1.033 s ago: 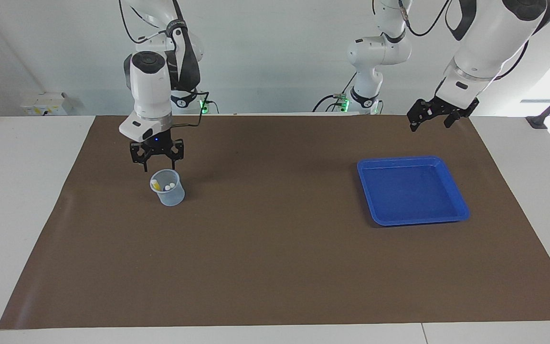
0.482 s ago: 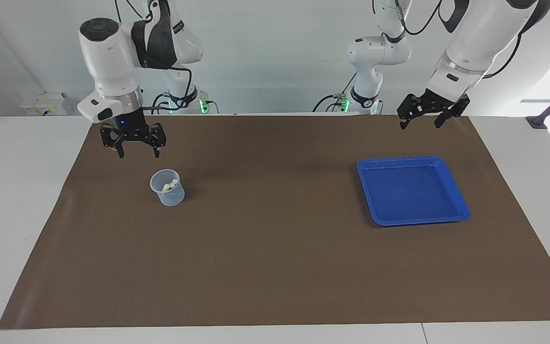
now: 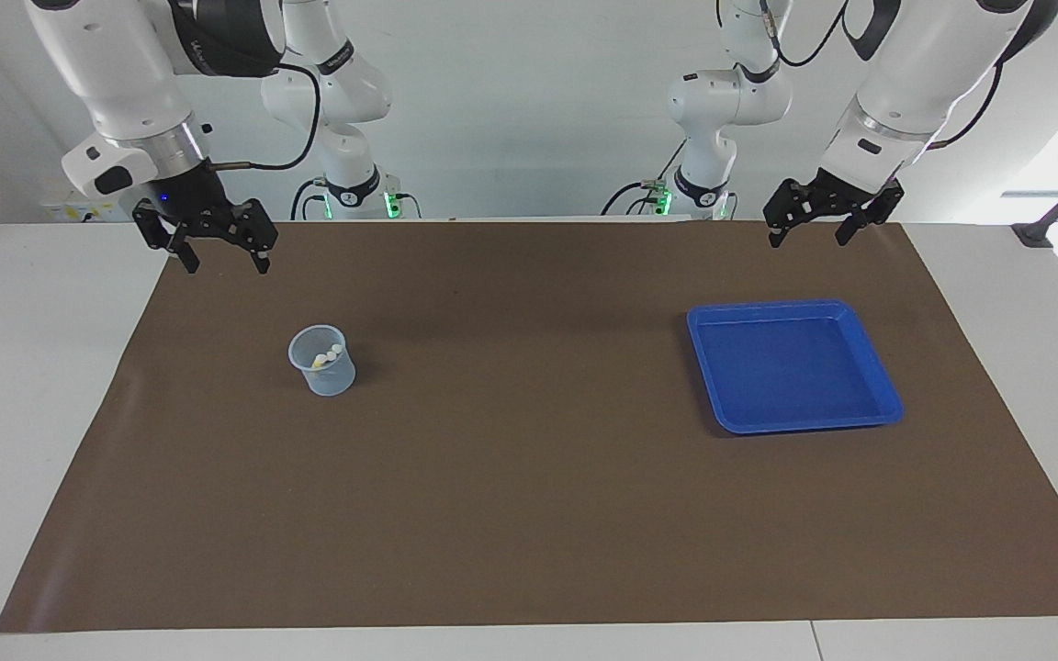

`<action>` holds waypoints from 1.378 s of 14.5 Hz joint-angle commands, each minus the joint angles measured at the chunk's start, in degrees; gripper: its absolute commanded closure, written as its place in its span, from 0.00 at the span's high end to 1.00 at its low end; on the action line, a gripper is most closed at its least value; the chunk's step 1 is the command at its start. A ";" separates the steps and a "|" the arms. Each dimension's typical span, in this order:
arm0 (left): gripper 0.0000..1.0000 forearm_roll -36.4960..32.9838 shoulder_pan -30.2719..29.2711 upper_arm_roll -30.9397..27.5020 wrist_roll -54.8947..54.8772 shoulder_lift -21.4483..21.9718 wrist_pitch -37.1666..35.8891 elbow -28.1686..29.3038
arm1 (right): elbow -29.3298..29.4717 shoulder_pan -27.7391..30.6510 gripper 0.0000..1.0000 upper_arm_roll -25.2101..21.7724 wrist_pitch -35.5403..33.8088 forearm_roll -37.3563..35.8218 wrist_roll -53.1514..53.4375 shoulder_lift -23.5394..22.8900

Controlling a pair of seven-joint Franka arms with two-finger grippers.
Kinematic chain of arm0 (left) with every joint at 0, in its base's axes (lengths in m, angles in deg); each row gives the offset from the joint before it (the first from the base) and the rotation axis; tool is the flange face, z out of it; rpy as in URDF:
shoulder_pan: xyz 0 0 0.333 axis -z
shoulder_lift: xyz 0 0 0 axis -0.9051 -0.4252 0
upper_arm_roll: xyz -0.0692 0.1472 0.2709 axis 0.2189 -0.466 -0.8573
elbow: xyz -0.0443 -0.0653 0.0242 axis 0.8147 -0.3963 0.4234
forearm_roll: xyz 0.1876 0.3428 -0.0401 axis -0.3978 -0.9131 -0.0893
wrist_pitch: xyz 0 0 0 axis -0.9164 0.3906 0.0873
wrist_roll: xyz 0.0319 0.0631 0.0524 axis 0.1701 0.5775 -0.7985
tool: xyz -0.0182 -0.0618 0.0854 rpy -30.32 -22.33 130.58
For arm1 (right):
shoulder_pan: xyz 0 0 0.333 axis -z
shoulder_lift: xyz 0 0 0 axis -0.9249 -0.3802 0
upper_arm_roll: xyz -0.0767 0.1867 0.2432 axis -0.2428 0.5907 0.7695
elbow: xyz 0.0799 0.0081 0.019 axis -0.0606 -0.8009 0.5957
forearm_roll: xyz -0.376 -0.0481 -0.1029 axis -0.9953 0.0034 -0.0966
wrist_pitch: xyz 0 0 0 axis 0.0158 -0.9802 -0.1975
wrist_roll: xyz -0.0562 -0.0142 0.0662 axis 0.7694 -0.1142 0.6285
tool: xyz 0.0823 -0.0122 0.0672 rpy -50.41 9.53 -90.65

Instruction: Transfer and insert pens with both arms

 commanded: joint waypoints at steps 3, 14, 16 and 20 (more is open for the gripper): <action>1.00 -1.63 1.01 -1.02 -0.86 -0.22 -0.23 -0.79 | 3.47 0.36 1.00 0.43 -5.13 1.18 0.94 -0.94; 1.00 -1.11 -0.04 -0.84 -1.13 0.92 0.91 0.18 | 2.85 0.27 1.00 2.54 -5.48 1.10 3.57 -0.41; 1.00 -1.11 -0.13 -1.02 -0.51 1.00 0.03 0.35 | 2.76 0.27 1.00 2.54 -5.22 1.10 3.49 -0.41; 1.00 -1.11 -0.13 -1.02 -0.42 1.01 0.21 0.35 | 2.76 0.27 1.00 2.54 -5.04 1.18 3.22 -0.41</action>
